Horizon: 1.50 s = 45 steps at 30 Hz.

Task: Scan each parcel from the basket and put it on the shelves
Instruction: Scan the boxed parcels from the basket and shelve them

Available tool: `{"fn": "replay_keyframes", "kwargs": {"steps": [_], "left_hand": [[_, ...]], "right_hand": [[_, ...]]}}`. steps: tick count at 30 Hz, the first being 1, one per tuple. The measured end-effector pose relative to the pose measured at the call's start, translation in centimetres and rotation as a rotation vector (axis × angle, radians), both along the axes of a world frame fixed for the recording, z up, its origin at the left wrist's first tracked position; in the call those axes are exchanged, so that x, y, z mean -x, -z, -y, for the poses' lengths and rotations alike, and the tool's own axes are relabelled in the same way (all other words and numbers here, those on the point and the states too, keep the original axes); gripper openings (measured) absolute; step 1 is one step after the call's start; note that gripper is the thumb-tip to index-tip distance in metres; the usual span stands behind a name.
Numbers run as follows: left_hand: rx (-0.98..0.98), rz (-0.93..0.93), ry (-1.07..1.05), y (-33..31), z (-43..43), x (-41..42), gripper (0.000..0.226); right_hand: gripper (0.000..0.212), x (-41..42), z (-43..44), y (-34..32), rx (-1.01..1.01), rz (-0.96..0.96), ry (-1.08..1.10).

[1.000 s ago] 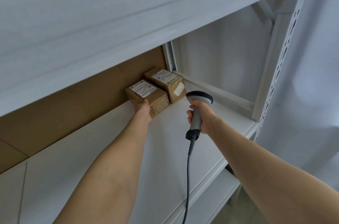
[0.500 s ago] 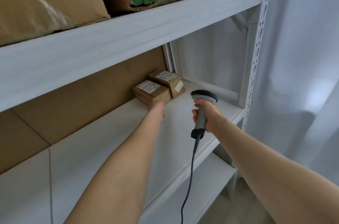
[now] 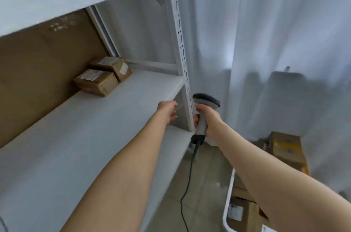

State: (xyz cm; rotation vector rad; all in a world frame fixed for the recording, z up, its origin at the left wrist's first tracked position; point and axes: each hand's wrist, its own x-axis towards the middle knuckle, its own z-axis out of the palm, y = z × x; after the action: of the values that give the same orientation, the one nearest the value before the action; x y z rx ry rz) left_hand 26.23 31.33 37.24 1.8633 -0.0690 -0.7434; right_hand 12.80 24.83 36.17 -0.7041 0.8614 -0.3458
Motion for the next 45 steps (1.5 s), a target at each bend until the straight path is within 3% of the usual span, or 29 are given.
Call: {"fn": "replay_keyframes", "kwargs": {"steps": [9, 12, 19, 26, 30, 33, 38, 45], "left_hand": [[-0.130, -0.171, 0.306, 9.5, 11.2, 16.9, 0.011], [-0.176, -0.212, 0.355, 13.1, 14.6, 22.7, 0.028], [-0.252, -0.273, 0.396, 20.8, 21.3, 32.7, 0.032], [-0.292, -0.249, 0.418, 29.4, 27.7, 33.9, 0.043], [-0.290, -0.207, 0.421, 35.9, 30.9, 32.8, 0.060], [-0.309, -0.191, 0.426, 40.8, 33.1, 32.0, 0.079], [-0.311, -0.172, 0.418, 47.5, 36.1, 30.9, 0.097], [-0.224, -0.229, 0.416, 50.8, 36.4, 30.9, 0.083]], "right_hand": [[0.016, 19.0, 9.6, 8.8, -0.136, -0.158, 0.329], [0.016, 25.6, 12.6, 12.2, -0.179, -0.212, 0.399], [0.012, 36.3, 19.4, 19.2, -0.245, -0.309, 0.522], [0.013, 36.8, 25.5, 28.2, -0.249, -0.347, 0.518], [0.043, 35.2, 28.7, 35.2, -0.240, -0.353, 0.521], [0.054, 34.1, 31.3, 39.8, -0.210, -0.375, 0.544], [0.050, 32.6, 34.8, 45.3, -0.134, -0.325, 0.494], [0.043, 31.8, 35.7, 48.2, -0.084, -0.258, 0.388]]}}
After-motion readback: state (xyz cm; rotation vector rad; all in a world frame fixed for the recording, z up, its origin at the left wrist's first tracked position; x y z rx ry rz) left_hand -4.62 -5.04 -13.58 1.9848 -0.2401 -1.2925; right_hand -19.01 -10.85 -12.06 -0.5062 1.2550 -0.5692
